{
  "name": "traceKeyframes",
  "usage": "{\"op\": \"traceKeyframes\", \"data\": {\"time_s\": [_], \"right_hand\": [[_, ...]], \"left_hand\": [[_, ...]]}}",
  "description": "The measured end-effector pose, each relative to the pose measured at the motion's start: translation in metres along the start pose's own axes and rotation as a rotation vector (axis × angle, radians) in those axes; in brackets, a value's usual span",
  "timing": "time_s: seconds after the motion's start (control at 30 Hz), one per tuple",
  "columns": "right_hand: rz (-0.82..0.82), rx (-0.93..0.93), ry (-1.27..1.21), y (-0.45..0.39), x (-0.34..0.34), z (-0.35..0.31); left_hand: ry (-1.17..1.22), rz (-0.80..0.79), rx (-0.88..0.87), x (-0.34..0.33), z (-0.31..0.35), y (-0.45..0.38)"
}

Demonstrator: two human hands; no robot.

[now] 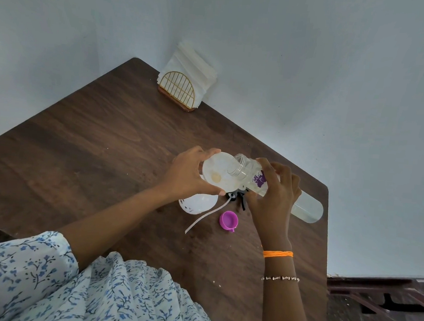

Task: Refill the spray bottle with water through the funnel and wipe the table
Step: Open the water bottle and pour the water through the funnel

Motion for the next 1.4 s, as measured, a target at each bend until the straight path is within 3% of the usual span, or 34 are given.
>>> {"op": "traceKeyframes", "data": {"time_s": [1.4], "right_hand": [[-0.018,-0.01,-0.002,-0.0011,0.0,-0.002]], "left_hand": [[0.011,0.004,-0.015,-0.0008,-0.0017,-0.0011]]}}
Point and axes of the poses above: each hand's wrist, its own y-axis away from the middle knuckle, its own x-axis out of the back of the hand, z = x × y, the point moved 4 cm from there along -y, towards the middle knuckle, and after that the axes turned 15 degrees about x, right-handed, at the moved point
